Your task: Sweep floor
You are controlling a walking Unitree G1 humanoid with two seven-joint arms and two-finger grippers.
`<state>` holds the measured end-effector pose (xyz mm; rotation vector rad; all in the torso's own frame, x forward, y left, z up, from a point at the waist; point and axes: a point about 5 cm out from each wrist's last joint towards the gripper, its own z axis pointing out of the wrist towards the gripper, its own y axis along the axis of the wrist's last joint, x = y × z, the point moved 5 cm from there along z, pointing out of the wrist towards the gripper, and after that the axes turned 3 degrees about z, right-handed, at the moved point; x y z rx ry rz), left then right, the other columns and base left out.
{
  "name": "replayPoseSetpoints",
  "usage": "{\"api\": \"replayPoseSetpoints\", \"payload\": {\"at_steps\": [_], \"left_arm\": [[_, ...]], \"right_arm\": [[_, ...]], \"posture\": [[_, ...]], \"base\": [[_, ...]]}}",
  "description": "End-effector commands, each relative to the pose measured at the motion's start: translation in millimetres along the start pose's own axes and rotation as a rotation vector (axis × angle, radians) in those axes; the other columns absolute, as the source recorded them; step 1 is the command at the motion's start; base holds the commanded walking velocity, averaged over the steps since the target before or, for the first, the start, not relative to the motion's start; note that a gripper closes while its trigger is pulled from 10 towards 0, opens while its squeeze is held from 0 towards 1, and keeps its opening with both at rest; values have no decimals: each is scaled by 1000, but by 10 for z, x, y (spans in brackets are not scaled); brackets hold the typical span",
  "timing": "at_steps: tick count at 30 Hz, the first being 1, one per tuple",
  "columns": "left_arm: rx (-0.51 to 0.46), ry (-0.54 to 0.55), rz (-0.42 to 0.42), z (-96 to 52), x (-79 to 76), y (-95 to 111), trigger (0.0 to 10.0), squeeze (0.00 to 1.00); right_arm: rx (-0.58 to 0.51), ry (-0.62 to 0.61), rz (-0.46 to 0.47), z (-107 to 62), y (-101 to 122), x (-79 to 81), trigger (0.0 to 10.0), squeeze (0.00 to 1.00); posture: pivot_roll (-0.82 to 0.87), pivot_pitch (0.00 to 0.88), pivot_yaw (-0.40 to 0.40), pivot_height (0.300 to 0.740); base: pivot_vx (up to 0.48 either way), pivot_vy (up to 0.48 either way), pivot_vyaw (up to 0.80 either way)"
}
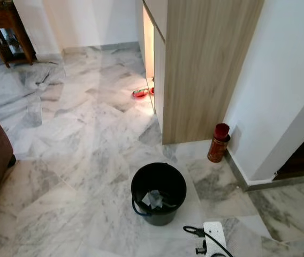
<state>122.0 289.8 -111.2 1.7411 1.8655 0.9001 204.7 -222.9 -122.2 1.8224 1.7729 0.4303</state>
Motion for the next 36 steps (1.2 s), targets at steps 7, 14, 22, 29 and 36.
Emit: {"api": "replayPoseSetpoints", "payload": {"at_steps": [7,14,22,29,36], "left_arm": [[1,-9,20,-17,20,-10,10000,0],[-3,-9,25,-23,-3,-20,10000,0],[-6,-7,15,-17,-20,-16,10000,0],[-7,-6,6,-4,-39,-7,10000,0],[-17,-5,-9,17,-52,27,10000,0]], "right_arm": [[43,2,33,-26,-154,33,10000,0],[37,6,17,-24,-139,34,10000,0],[32,4,12,-20,-116,37,10000,0],[14,4,11,13,26,86,10000,0],[-7,11,3,36,157,116,10000,0]], "posture": [[18,0,82,740],[23,0,69,740],[22,0,59,740],[22,3,47,740],[32,0,33,740]], "base": [[0,-198,-800],[0,0,-800],[0,0,-800],[0,0,-800],[0,0,-800]]}}
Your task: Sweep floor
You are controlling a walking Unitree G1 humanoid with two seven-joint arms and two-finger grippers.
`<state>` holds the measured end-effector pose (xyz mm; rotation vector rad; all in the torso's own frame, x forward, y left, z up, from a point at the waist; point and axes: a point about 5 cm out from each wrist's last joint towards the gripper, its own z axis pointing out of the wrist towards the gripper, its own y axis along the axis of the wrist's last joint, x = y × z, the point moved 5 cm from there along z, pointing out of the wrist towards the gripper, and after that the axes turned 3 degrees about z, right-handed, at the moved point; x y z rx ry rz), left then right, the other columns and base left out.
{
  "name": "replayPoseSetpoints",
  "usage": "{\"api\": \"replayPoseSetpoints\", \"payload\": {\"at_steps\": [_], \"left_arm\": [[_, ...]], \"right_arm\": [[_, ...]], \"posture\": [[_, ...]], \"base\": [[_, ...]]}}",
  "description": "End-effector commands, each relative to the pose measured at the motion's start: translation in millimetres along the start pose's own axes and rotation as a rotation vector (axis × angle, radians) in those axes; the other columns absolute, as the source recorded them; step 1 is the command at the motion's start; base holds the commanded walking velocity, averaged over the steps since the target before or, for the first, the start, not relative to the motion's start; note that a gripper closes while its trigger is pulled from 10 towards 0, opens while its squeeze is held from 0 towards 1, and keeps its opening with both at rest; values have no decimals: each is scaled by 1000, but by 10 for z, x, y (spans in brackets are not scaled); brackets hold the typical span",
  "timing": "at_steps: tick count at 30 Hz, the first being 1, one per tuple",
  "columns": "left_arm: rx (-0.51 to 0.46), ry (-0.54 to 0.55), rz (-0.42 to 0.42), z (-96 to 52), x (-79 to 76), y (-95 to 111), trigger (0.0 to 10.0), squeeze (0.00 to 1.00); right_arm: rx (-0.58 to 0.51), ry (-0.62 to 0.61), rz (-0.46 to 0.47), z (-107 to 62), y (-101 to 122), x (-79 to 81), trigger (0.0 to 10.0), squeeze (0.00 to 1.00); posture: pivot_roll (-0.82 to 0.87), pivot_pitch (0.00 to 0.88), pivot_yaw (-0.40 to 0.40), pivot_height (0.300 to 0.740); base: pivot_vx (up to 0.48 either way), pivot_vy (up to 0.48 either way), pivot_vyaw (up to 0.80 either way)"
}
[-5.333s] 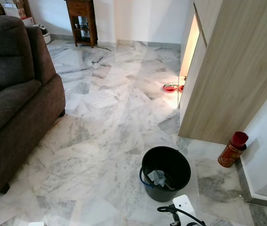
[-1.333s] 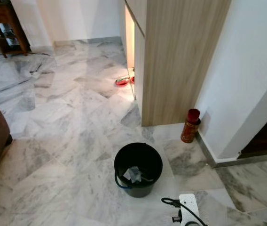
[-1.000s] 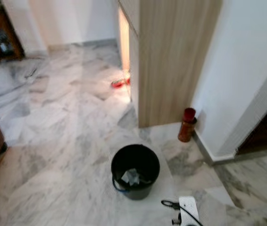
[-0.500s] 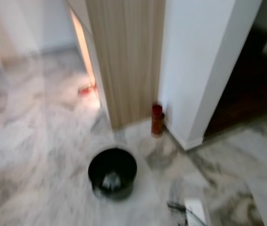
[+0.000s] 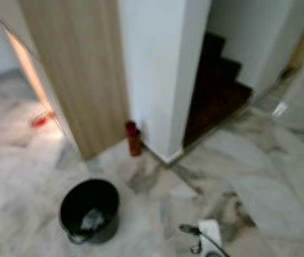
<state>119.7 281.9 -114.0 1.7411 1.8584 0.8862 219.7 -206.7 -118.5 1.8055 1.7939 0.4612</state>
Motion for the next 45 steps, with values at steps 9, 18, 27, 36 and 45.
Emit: {"api": "replayPoseSetpoints", "payload": {"at_steps": [9,18,27,36,45], "left_arm": [[-7,0,20,41,82,92,10000,0],[41,-2,55,-32,192,-18,10000,0],[-52,-138,27,631,-764,1004,10000,0],[-46,-236,-9,631,-1356,1053,10000,0],[0,-238,2,584,-1529,906,10000,0]], "right_arm": [[0,-13,57,4,15,-10,10000,0],[49,-27,122,-40,-213,58,10000,0],[28,-49,128,-44,-204,-52,10000,0],[-14,-111,127,-51,-91,-477,10000,0],[-27,-102,60,-54,9,-653,10000,0]], "posture": [[40,0,55,740],[31,0,103,740],[-105,0,111,740],[-142,0,15,740],[-77,0,-36,740]], "base": [[0,0,-800],[0,0,-800],[0,0,-800],[0,0,-267],[0,0,0]]}}
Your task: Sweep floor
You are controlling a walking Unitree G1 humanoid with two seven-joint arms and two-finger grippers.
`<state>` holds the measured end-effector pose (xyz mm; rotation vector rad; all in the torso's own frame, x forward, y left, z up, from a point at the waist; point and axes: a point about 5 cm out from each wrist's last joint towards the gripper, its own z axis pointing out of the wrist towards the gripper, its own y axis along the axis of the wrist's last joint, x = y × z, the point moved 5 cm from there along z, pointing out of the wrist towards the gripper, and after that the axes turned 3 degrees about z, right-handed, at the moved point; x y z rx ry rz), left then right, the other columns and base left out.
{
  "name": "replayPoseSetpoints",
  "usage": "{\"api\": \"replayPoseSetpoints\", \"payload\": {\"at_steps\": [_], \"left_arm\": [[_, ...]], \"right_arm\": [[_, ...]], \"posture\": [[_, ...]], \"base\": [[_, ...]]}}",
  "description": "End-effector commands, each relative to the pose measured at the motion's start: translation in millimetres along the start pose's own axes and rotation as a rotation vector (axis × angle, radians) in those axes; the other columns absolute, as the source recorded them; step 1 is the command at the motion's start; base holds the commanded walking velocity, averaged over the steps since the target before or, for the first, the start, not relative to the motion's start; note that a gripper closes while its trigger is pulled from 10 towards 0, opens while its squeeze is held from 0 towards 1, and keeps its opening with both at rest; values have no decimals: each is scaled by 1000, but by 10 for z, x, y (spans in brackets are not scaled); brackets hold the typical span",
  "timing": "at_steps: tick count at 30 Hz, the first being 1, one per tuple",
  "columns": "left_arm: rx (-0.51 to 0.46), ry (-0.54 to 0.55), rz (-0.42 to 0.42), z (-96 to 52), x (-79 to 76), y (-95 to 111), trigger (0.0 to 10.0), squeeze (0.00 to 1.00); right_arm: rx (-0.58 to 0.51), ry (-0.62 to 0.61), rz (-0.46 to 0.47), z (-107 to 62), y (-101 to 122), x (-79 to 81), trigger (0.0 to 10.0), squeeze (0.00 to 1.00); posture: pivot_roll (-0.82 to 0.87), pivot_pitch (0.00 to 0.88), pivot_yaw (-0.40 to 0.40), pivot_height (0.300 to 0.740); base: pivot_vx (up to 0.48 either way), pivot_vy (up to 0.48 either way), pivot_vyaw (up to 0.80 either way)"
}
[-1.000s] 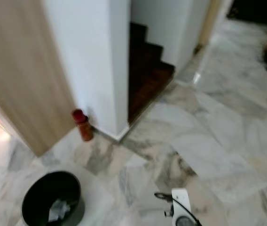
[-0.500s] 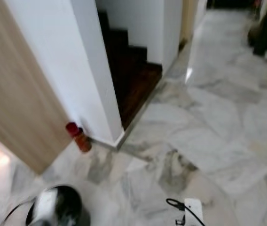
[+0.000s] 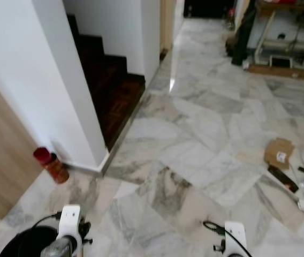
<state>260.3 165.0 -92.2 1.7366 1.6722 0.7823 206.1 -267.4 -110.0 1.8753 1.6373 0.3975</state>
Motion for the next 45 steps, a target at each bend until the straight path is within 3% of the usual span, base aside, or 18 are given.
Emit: {"api": "replayPoseSetpoints", "payload": {"at_steps": [1,4,7,9,11,13,19,20,23,28,35,45], "left_arm": [[85,-63,-14,-59,-241,-266,10000,0],[102,-35,-13,-96,-143,-356,10000,0],[138,36,-25,-203,127,-559,10000,0],[145,40,-15,-227,170,-599,10000,0],[168,68,0,-303,336,-707,10000,0],[175,81,3,-325,410,-728,10000,0],[158,268,-64,-448,978,-700,10000,0],[157,275,-70,-452,999,-695,10000,0],[145,274,-73,-435,1025,-643,10000,0],[120,206,-19,-306,885,-461,10000,0],[97,136,-10,-162,623,-288,10000,0],[106,151,-54,-169,559,-349,10000,0]], "right_arm": [[-22,18,-33,17,112,-11,10000,0],[-25,30,-43,22,134,9,10000,0],[-31,71,-39,25,153,134,10000,0],[-33,78,-38,26,157,170,10000,0],[-41,89,-12,27,171,288,10000,0],[-45,96,-2,25,174,349,10000,0],[-7,204,-14,-24,56,762,10000,0],[-4,208,-19,-27,47,783,10000,0],[-10,230,-7,-43,54,891,10000,0],[-25,222,63,-43,120,959,10000,0],[-28,176,85,-21,98,763,10000,0],[-11,183,15,-21,36,686,10000,0]], "posture": [[-73,0,-34,740],[-62,0,-29,740],[0,0,28,740],[1,0,33,740],[-7,0,33,740],[-15,0,21,740],[-25,0,32,740],[-25,0,32,740],[-32,0,77,740],[-75,0,94,740],[-125,0,114,740],[-98,0,46,740]], "base": [[0,0,0],[0,0,0],[0,0,0],[0,0,0],[0,0,0],[0,0,0],[0,0,0],[0,0,0],[0,0,0],[0,0,0],[0,0,0],[0,0,0]]}}
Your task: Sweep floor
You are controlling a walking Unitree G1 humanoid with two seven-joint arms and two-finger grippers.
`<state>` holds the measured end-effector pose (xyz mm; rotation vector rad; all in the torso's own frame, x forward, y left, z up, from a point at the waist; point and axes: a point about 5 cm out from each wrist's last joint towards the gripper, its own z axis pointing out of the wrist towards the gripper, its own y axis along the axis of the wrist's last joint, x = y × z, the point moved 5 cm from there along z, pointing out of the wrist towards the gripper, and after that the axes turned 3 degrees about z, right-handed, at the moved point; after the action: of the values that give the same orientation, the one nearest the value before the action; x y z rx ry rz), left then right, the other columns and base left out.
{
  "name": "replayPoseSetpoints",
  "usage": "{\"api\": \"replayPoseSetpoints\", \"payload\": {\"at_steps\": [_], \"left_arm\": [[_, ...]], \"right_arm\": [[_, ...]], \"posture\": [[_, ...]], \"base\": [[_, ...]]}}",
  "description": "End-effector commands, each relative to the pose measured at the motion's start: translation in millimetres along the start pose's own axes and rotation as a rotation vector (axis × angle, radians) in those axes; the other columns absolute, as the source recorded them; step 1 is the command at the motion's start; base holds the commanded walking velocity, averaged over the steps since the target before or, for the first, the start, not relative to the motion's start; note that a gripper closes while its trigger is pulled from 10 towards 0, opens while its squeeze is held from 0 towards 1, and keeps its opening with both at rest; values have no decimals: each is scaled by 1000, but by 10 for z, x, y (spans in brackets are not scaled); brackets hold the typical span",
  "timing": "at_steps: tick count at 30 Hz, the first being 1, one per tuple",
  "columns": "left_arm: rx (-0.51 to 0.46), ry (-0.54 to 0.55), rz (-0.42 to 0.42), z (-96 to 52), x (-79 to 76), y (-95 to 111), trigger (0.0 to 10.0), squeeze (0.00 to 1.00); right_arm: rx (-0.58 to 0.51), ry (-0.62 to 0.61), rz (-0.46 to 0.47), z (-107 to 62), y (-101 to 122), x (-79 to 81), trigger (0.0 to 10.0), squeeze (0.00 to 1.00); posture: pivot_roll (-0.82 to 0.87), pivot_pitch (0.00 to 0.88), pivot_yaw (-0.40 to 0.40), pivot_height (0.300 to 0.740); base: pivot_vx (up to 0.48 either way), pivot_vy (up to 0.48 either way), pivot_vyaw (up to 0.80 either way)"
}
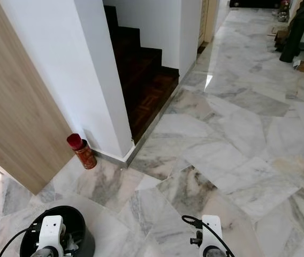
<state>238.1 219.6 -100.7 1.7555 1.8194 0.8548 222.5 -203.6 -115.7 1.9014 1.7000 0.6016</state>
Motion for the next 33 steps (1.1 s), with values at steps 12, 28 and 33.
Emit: {"api": "replayPoseSetpoints", "payload": {"at_steps": [12,28,33], "left_arm": [[68,14,-34,-70,-14,-268,10000,0],[54,0,-9,-49,-99,-211,10000,0],[44,6,-31,-30,-103,-156,10000,0]], "right_arm": [[15,48,-57,20,27,151,10000,0],[68,21,-77,-20,-162,46,10000,0],[64,16,-81,-14,-133,14,10000,0]], "posture": [[-91,0,49,740],[-89,0,42,740],[-77,0,25,740]], "base": [[0,0,-314],[0,-133,-800],[0,0,-800]]}}
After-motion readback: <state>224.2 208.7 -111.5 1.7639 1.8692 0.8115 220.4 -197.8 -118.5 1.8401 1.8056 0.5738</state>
